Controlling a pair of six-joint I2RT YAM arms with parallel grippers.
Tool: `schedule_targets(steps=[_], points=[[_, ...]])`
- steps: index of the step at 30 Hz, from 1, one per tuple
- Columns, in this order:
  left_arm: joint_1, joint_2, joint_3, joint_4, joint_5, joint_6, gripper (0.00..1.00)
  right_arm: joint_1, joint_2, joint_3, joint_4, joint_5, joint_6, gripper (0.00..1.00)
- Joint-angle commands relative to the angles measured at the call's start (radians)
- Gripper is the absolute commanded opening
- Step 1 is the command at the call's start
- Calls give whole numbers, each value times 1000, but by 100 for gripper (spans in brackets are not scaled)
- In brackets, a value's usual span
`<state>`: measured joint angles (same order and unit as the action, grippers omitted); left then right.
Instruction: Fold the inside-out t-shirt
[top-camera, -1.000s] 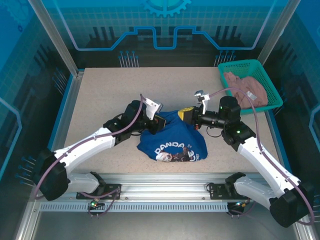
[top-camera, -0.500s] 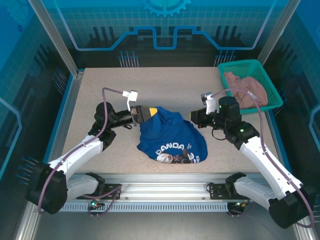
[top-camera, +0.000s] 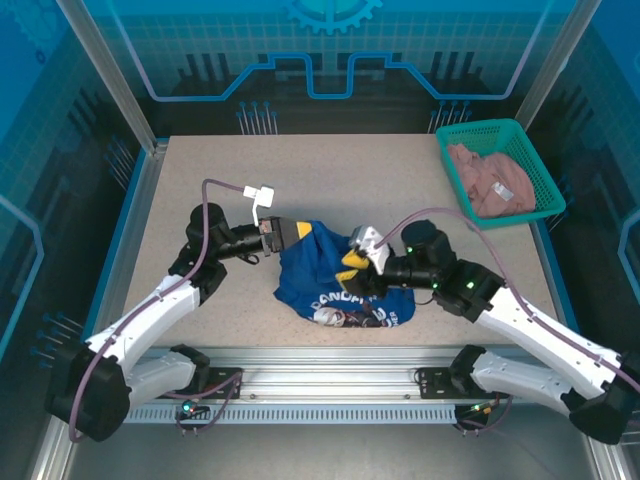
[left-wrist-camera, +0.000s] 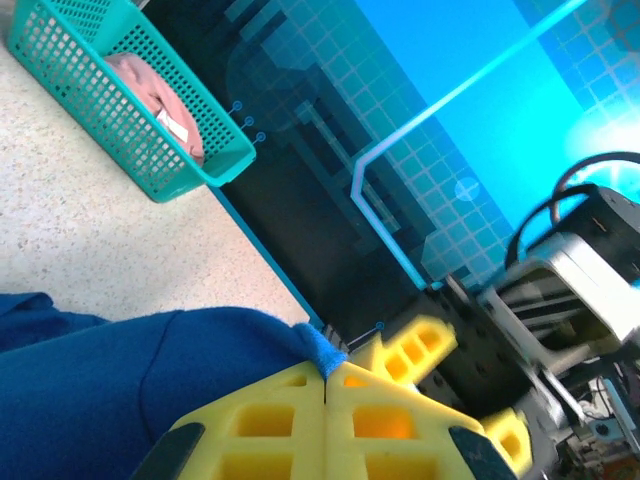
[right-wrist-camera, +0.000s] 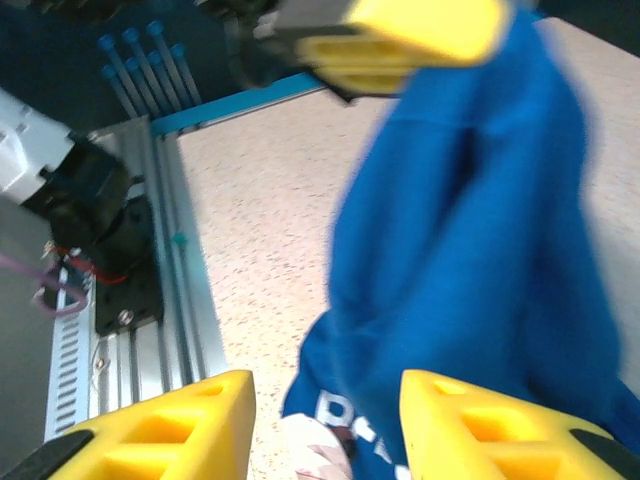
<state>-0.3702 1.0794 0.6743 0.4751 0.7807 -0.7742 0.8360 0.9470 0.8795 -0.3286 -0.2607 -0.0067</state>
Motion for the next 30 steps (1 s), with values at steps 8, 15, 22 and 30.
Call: schedule_targets(steps=[8,15,22,30], points=[[7,-36,56,-137,-31,79,0,355,171,61,4,544,-282,42],[7,-38,57,-148,-32,84,0,373,327,176,-81,693,-412,45],[7,-39,65,-164,-31,90,0,377,433,214,-166,805,-479,52],[7,-45,61,-168,-37,87,0,371,496,196,-78,965,-543,35]])
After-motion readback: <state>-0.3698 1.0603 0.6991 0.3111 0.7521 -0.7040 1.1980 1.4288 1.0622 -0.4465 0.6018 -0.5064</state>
